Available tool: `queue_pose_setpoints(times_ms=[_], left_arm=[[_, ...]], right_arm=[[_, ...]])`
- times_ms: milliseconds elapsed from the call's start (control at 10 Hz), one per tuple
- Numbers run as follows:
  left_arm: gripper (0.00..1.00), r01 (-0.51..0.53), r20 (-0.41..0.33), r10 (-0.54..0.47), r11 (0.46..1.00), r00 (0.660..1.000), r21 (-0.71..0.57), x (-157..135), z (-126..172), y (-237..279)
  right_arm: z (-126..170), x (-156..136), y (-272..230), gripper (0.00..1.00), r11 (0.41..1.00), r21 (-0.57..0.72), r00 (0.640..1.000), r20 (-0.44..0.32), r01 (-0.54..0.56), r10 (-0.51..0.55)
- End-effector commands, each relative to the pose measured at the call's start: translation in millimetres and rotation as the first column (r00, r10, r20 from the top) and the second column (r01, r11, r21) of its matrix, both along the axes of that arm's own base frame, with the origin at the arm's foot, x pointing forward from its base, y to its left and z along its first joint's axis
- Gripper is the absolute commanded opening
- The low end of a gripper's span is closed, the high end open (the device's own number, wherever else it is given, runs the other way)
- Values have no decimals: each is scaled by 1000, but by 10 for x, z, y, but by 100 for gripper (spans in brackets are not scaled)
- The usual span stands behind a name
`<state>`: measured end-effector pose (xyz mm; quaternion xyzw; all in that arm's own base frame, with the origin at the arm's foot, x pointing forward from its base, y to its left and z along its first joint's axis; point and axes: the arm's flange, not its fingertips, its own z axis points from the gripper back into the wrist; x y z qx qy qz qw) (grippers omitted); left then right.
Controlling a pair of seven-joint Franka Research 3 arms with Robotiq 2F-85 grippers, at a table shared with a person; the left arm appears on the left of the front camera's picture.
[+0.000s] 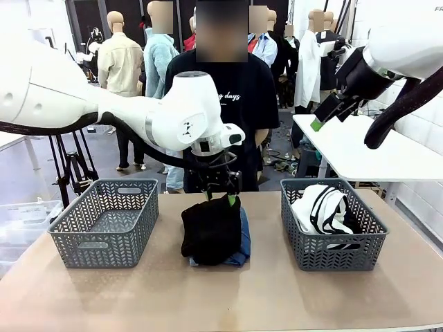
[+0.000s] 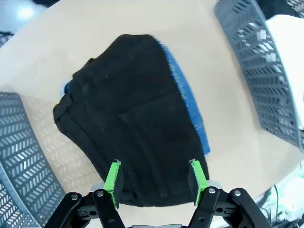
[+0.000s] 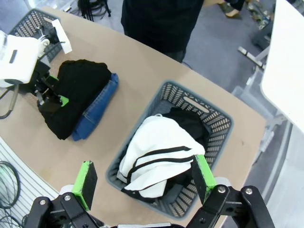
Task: Sort the tops and bottoms.
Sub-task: Lift clothes from the center of the table with your left hand.
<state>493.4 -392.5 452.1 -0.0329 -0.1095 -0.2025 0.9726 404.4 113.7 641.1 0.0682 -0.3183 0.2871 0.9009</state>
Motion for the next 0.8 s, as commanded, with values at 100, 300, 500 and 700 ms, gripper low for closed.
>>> queue_pose_setpoints(times_ms=[100,300,500,700], left_arm=[[72,-88,-67,93,993,993,85,120,-226,-189],[72,-88,-58,87,996,995,-14,176,-243,-244],[72,-101,-19,101,994,995,-33,163,-224,-219],[72,-114,-47,112,993,993,-44,202,-310,-246]], right_arm=[[-6,4,-3,100,1000,-1,1000,-4,-1,1],[-6,4,-3,100,1000,-1,1000,-4,-1,1],[-6,4,-3,100,1000,-1,1000,-4,-1,1],[-6,4,-3,100,1000,-1,1000,-4,-1,1]])
